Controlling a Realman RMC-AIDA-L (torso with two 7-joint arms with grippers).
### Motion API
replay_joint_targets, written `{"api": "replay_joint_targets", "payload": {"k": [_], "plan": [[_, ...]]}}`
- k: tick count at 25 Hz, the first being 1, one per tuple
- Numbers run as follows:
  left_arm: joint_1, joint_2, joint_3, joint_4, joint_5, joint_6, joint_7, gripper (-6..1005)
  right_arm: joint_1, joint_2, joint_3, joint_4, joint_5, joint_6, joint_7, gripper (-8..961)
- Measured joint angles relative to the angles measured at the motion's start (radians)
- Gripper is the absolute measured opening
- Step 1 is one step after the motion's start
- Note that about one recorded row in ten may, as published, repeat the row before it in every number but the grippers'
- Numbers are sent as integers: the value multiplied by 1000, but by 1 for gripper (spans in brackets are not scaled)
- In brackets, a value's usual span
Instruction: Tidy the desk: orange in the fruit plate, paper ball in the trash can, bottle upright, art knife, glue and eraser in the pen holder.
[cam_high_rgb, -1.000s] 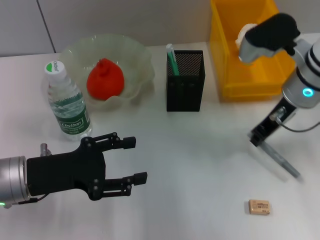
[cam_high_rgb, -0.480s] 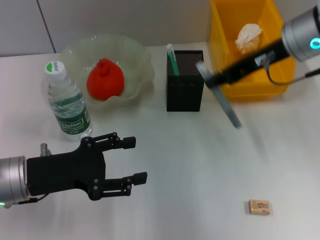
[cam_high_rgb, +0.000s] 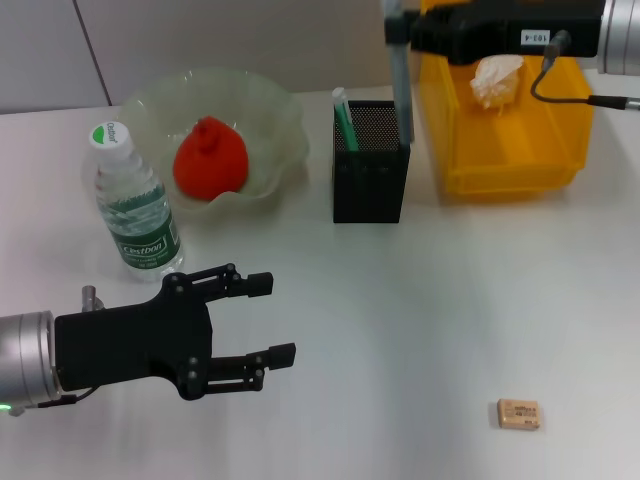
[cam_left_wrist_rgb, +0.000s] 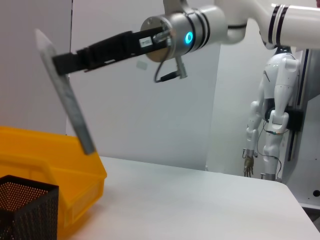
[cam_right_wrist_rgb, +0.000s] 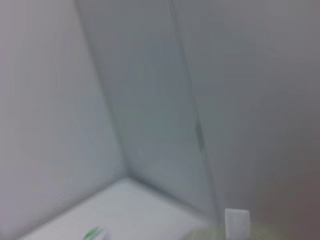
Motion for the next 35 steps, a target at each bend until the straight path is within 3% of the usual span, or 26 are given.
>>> {"api": "replay_joint_targets", "payload": {"k": [3,8,18,35], "plan": [[0,0,0,-3,0,-1,0,798,-8,-4,5,133,131,107,-172,139],[0,0,0,-5,0,-2,0,798,3,-4,6,263,217,206,-332,139],[0,0,-2,-7,0,-1,0,798,36,1,3,455,348,274,-571,140],[8,0,6,-7,0,2,10,798,61,3,-4,588,390,294,-683,137]]}}
